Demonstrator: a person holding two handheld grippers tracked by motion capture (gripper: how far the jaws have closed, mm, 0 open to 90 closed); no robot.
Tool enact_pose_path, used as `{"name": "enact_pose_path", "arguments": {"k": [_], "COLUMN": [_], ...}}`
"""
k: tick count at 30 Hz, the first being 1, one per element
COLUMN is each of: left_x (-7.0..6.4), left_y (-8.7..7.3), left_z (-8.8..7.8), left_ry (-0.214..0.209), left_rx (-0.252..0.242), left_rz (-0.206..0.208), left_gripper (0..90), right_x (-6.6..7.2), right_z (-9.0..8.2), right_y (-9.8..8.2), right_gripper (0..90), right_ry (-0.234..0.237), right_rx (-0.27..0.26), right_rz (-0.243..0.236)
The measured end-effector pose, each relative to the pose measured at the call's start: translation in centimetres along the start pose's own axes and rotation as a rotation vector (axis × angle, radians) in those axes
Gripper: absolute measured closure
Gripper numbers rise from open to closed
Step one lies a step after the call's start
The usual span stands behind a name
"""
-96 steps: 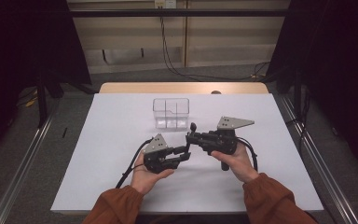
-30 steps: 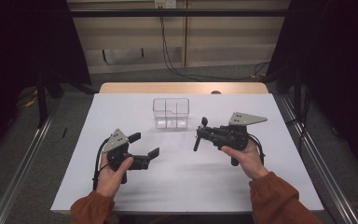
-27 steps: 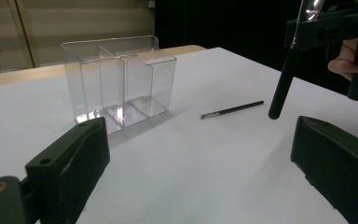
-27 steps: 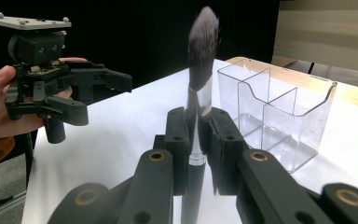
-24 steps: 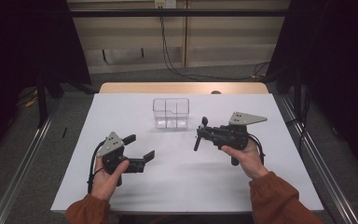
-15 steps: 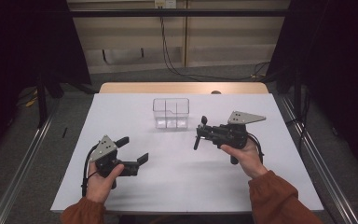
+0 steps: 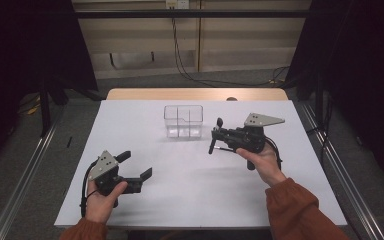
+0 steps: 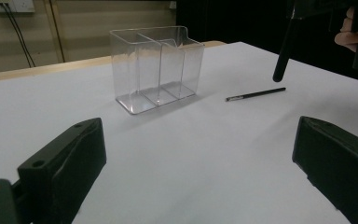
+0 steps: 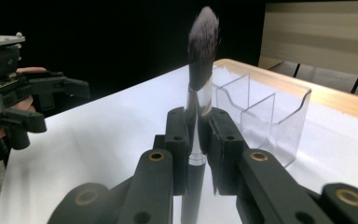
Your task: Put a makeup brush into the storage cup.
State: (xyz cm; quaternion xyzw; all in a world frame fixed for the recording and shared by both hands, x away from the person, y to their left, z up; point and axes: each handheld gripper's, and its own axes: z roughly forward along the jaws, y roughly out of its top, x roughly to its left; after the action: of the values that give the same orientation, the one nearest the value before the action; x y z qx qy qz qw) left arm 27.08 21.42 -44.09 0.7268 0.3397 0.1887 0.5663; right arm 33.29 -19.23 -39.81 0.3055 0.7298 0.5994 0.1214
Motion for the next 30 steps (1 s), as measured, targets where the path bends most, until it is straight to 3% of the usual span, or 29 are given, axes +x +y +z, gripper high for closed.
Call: {"name": "enact_pose_path", "arguments": {"k": [9, 16, 20, 30], "left_x": [0.3, 0.6, 0.8, 0.8], "left_y": [-0.4, -1.0, -1.2, -1.4], "left_z": [-0.2, -1.3, -1.9, -2.2], "left_ry": [0.017, 0.029, 0.051, 0.05], "left_rx": [-0.001, 0.001, 0.001, 0.012], "left_rz": [-0.009, -0.016, -0.027, -0.02], "left_gripper": [2.9, 3.3, 3.3, 3.3], "right_x": [-0.9, -1.9, -2.4, -3.3], "right_z": [0.9, 1.8, 2.4, 3.9], "right_y": [2.3, 3.9, 4.6, 5.9], "right_gripper": [80.0, 80.0, 80.0, 79.9], "right_ry": [-0.028, -0.052, -0.064, -0.086], "right_rx": [-0.022, -0.029, -0.029, -0.038], "right_rz": [-0.004, -0.016, -0.021, -0.02]}}
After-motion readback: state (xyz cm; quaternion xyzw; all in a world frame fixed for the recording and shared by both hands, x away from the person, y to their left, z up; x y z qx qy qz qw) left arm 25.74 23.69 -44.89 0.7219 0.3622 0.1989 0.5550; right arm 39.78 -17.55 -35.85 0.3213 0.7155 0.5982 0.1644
